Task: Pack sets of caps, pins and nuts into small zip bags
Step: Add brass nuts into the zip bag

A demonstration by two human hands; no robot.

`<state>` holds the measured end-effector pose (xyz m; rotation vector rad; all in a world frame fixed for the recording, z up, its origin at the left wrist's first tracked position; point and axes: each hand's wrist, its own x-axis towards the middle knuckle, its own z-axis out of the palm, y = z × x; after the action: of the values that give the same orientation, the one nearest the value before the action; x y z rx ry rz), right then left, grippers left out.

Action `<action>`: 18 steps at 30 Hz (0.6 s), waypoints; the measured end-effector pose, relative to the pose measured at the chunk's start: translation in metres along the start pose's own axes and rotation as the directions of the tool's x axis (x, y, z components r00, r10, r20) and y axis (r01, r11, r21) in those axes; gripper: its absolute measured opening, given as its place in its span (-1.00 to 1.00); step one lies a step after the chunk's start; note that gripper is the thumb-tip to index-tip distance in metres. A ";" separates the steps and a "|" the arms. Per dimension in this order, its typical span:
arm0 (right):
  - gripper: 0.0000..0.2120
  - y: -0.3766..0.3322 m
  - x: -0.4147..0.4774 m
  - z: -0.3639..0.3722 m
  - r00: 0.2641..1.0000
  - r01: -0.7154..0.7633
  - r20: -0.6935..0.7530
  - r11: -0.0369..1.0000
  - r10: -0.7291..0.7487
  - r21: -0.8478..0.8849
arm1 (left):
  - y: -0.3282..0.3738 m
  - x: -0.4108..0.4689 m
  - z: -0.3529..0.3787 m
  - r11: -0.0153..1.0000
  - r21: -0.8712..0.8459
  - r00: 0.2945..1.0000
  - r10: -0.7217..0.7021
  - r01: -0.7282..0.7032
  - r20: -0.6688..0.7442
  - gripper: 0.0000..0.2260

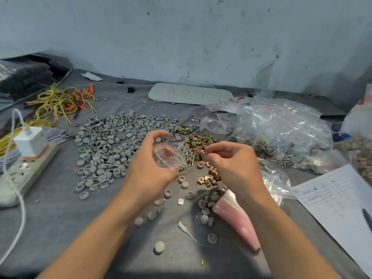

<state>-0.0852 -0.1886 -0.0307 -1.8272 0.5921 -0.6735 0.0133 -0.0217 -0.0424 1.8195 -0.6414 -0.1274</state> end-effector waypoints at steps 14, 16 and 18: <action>-0.61 0.019 0.010 0.029 0.958 0.111 0.277 0.798 0.073 -0.593 | 0.019 0.018 -0.035 0.658 -0.740 0.982 -0.189 0.141 0.019 -0.36; -0.59 0.020 0.013 0.036 0.937 0.154 0.335 0.750 0.095 -0.643 | 0.022 0.018 -0.041 0.597 -0.788 0.976 -0.218 0.150 0.020 -0.31; -0.57 0.021 0.015 0.041 0.933 0.169 0.341 0.703 0.110 -0.691 | 0.024 0.016 -0.049 0.501 -0.848 0.968 -0.246 0.175 0.054 -0.31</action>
<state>-0.0482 -0.1781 -0.0599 -2.6213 0.6203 -0.0807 0.0372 0.0069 0.0002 0.8994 -0.1990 -0.4596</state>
